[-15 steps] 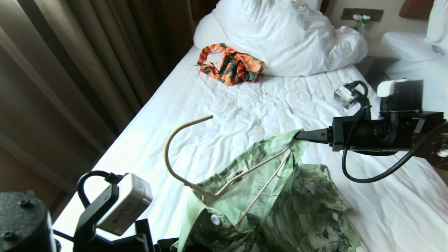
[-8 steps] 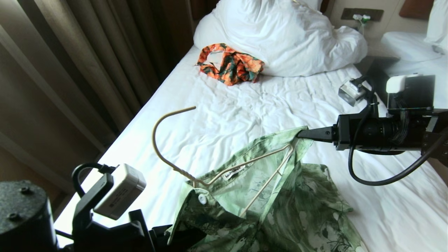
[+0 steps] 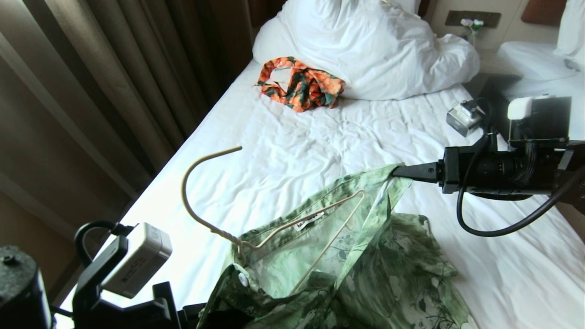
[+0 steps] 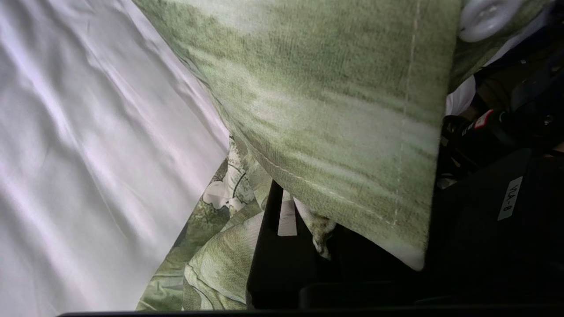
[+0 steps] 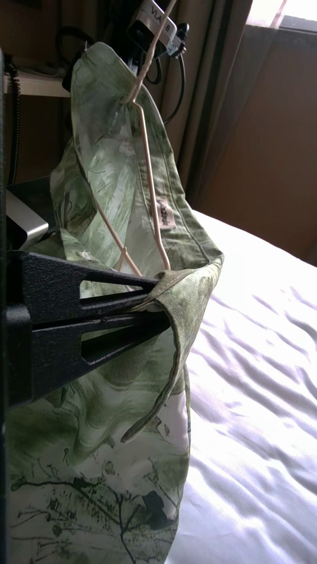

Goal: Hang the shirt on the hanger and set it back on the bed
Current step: Hook the other side of the shirt onto the hanger

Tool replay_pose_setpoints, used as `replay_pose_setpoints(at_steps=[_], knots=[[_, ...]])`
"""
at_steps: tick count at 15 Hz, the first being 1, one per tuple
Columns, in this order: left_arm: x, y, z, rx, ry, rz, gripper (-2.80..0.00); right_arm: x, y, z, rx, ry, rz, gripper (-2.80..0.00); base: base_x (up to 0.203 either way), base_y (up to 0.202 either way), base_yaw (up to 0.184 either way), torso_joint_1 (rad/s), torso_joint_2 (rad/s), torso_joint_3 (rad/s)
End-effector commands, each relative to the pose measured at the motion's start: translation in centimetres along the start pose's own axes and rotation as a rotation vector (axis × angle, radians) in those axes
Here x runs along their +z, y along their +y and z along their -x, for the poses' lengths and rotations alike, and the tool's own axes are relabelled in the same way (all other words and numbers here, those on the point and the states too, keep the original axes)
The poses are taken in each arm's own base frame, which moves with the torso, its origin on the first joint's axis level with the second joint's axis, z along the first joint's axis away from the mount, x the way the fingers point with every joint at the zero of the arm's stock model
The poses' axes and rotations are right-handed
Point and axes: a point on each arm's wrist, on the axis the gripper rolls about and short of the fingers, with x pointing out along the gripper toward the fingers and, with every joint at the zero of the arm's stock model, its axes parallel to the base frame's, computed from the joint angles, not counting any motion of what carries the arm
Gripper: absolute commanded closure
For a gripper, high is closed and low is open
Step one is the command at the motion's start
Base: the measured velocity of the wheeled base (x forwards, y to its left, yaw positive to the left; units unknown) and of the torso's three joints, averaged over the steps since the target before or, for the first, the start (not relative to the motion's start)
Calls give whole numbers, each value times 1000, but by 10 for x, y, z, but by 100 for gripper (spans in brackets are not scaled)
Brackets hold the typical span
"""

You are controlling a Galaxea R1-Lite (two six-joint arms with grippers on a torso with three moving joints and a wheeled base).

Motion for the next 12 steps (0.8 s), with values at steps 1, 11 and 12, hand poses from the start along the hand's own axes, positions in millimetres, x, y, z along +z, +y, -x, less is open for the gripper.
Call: replay_pose_setpoints(at_steps=[1, 11, 12], knots=[[2, -1, -1, -5, -6, 2, 0, 2, 9, 2, 20, -6, 18, 0, 0, 0, 0, 0, 0, 0], [27, -8, -57, -21, -24, -1, 0, 15, 56, 24, 87, -74, 130, 0, 0, 0, 0, 0, 0, 0], [29, -9, -66, -34, -46, -2, 0, 17, 59, 31, 81, -91, 141, 0, 0, 0, 0, 0, 0, 0]])
